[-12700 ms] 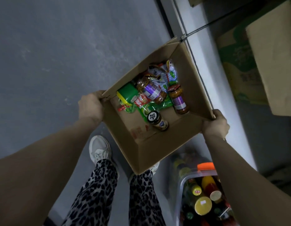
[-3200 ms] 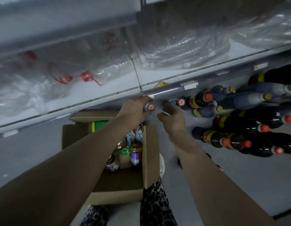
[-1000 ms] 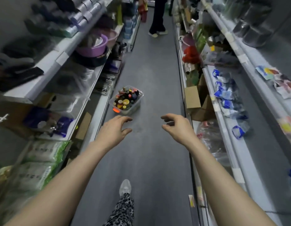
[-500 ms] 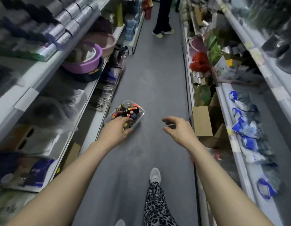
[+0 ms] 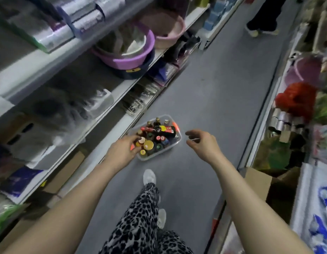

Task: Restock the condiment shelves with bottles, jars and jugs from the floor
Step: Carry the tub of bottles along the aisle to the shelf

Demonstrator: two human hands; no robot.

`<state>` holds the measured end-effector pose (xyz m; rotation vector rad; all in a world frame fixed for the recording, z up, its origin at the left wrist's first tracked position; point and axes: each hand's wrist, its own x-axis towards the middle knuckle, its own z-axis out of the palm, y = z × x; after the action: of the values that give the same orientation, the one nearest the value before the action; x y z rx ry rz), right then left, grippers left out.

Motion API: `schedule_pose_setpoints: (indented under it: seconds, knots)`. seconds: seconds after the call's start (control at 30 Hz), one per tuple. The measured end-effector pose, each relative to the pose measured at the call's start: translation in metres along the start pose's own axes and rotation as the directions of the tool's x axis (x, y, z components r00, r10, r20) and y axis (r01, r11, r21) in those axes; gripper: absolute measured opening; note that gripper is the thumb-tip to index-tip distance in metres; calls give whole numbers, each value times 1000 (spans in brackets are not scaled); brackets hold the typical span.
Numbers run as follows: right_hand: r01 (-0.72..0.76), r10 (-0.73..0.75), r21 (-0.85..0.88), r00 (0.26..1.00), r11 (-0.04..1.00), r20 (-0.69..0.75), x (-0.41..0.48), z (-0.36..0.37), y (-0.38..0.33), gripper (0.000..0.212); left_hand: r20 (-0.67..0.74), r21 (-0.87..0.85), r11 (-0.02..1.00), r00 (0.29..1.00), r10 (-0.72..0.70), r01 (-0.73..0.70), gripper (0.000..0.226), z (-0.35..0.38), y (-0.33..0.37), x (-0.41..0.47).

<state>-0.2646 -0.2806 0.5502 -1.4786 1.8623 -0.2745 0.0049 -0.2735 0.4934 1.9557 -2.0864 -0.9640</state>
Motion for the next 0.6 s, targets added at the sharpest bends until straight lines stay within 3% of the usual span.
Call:
schedule_pose_setpoints:
  seconds: [0.13,0.4,0.5,0.6]
  knots:
    - [9,-7,-31,997,999,78,81,10,9,31,3,-83,987,990,-138,137,41,22,-19,59]
    - [-104,118,-81,975,991,188,222,48,55,33,175,-152,923,928,-328,355,46,81,-61,167]
    - [-159,181,-113,960,981,215,277,73,80,36,213,-181,869,881,-423,461,46,112,-78,202]
    - [-172,212,-167,942,971,261,331,108,113,41,240,-270,747,794,-558,607,51,152,-105,233]
